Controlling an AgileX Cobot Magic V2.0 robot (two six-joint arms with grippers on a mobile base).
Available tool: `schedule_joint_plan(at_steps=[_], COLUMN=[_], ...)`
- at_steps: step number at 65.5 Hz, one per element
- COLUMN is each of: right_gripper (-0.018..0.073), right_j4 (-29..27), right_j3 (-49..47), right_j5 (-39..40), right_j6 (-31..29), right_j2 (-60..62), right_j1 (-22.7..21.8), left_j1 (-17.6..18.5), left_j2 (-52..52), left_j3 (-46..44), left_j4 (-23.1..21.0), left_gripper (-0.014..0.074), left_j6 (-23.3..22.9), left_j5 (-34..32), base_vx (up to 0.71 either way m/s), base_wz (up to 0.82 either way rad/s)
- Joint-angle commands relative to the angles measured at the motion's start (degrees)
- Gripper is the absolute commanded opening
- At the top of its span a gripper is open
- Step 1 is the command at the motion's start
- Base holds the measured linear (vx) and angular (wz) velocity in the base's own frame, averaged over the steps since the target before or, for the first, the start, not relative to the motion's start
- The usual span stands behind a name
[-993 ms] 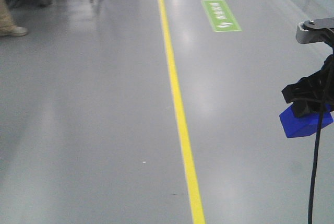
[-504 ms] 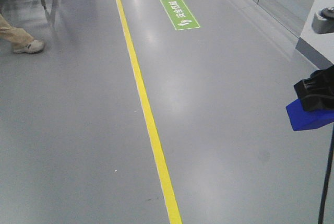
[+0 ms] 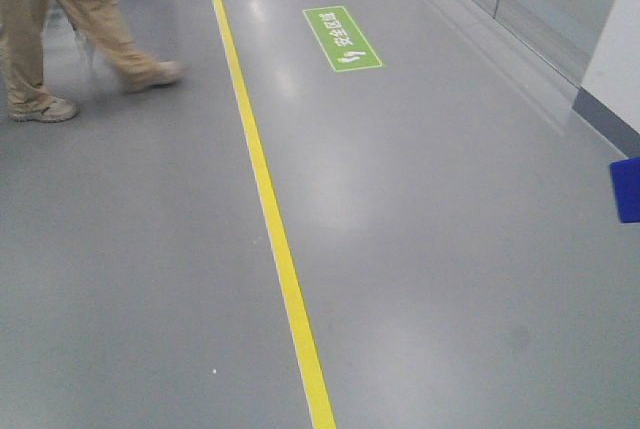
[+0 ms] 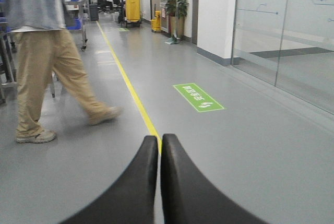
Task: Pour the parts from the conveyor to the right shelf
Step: 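Drive away from the conveyor holding the block in the right gripper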
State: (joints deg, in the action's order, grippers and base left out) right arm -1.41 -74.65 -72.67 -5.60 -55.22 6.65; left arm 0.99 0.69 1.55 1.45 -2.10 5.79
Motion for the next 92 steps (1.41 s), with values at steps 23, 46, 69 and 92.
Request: schedule_joint_plan(at_steps=[23,46,69,92], right_gripper=[-0.0006,-0.0006,-0.0006,-0.0006], right_j4=[0.3,-1.0,-1.1,-0.8], right_j3=[-1.3,-1.3,-1.3,-1.2], right_j5=[-1.1,-0.8,1.4,7.9], right_j6=[0.0,0.0,0.0,0.0], right_j2=[17.6,25.9,26.0,25.1], right_j1=[0.0,0.0,0.0,0.0], left_j1=[-0.2,-0.2,-0.2,-0.2], left_j2=[0.7,0.7,0.7,0.7], left_j3=[-1.5,-1.5,-1.5,-1.5], left_j4=[-0.4,-0.4,-0.4,-0.4], left_gripper=[-0.0006,-0.0006,-0.0006,-0.0006], left_j6=[-0.5,-0.5,-0.5,-0.5], left_j5=[-4.5,-4.5,-4.5,-4.5], base_vx=[0.39,0.38,0.38,0.41], base_wz=[0.12,0.04,-0.03,-0.08])
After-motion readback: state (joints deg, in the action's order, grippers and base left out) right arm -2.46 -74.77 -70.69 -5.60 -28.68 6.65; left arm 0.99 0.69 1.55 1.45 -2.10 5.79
